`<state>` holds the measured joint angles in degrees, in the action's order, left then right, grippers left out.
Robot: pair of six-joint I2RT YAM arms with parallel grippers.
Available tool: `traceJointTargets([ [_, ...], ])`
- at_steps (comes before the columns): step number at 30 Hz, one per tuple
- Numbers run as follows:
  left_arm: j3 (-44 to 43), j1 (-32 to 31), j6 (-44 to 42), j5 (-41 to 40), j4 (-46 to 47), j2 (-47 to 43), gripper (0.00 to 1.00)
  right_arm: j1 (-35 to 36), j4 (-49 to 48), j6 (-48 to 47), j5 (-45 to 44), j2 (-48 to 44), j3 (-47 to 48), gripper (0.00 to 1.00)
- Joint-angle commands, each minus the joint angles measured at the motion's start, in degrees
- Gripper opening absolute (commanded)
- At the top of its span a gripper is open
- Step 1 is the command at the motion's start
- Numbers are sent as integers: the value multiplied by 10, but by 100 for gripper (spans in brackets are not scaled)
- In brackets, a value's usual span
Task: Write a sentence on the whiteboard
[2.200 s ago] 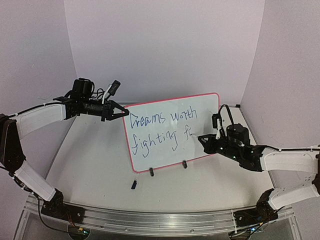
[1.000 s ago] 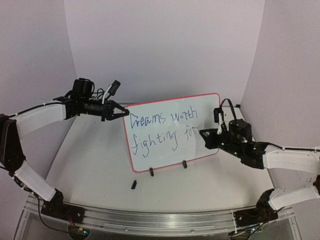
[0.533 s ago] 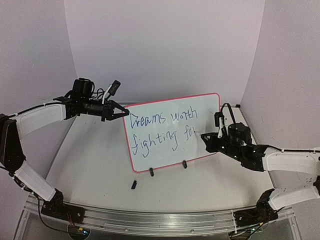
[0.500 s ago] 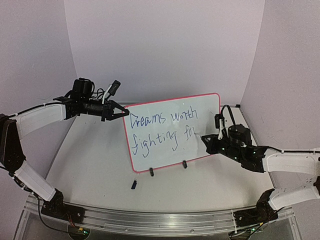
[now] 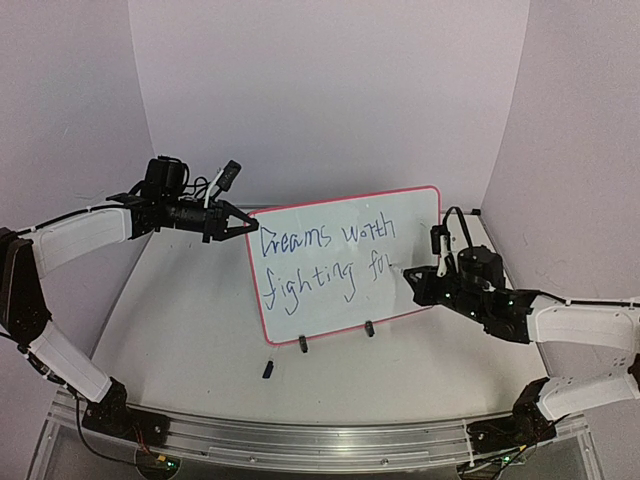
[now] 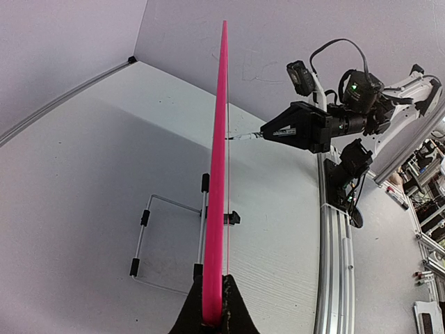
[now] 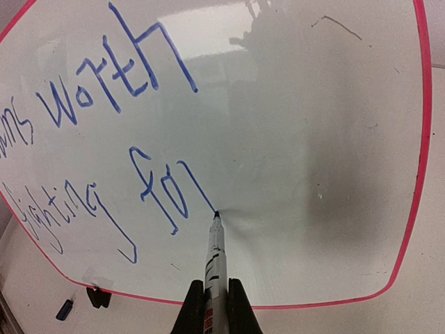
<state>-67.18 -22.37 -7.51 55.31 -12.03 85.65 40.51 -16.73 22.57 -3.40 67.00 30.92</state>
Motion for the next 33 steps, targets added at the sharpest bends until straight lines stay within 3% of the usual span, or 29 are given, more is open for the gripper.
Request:
traceJointTargets([
  [1,13,-17,-64,-29,-70,23,0,-3,-11,-17,0,-2,42,0],
  [33,13,-17,-64,-30,-70,22,0,-3,-17,-10,-43,-5,41,0],
])
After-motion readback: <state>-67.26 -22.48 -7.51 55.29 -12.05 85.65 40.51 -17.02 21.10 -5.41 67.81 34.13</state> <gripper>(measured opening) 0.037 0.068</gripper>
